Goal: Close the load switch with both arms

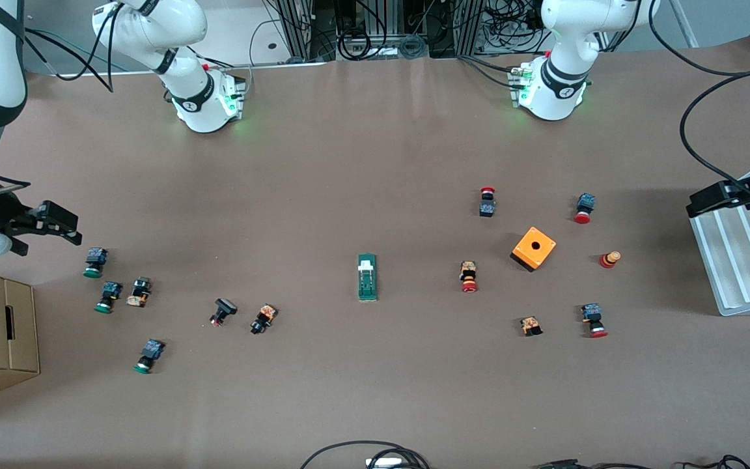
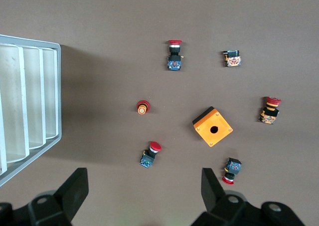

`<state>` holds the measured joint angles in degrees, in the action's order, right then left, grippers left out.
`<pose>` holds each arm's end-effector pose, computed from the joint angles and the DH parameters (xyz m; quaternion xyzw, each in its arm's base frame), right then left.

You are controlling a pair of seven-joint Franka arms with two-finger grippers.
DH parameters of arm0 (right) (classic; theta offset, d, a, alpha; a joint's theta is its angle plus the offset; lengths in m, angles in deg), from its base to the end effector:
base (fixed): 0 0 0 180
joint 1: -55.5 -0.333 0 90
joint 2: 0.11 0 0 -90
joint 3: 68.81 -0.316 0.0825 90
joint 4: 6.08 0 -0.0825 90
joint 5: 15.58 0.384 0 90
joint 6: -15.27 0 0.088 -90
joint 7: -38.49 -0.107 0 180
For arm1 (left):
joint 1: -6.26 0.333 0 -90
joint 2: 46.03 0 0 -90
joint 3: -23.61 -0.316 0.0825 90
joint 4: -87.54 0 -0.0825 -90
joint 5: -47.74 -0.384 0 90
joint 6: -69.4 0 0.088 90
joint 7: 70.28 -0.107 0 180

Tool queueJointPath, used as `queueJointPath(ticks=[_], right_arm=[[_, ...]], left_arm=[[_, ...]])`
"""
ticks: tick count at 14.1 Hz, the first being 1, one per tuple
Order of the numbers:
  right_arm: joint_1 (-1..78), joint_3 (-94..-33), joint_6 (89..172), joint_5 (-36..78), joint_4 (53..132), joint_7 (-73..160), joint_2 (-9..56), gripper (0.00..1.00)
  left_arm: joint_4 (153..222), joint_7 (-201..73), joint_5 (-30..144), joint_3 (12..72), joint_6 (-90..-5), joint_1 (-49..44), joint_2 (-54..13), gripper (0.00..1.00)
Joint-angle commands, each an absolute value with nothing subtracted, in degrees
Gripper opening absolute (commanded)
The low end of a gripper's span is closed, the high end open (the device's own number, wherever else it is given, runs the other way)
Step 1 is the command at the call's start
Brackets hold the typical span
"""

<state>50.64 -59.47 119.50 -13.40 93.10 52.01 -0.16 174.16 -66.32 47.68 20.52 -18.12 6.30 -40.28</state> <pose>0.5701 -0.0416 0.5709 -0.9960 -0.0749 -0.0469 0.0115 0.5786 0.0302 0.5917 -0.9972 -0.0618 0.0422 0.0035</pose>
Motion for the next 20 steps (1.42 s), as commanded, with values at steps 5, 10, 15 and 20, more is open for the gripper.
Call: queueJointPath(ticks=[5,10,15,20], right_arm=[[50.76,-59.32,120.12,-12.24,92.88,52.12,-0.11,1.00],[51.20,-59.23,120.12,-12.32,92.88,52.12,-0.11,1.00],[51.20,-58.97,120.12,-12.06,92.80,52.03,-0.20,1.00],[50.67,-59.14,119.68,-12.06,92.88,52.81,0.24,1.00]], left_arm=[[173.41,-65.80,47.31,20.80,-19.81,5.73,-37.34,1.00],[172.71,-65.53,46.43,20.80,-19.81,4.32,-32.68,1.00],[172.97,-65.80,45.90,21.68,-19.90,1.35,-32.59,1.00],[172.88,-63.09,40.92,21.68,-22.97,-7.25,-32.32,1.00]])
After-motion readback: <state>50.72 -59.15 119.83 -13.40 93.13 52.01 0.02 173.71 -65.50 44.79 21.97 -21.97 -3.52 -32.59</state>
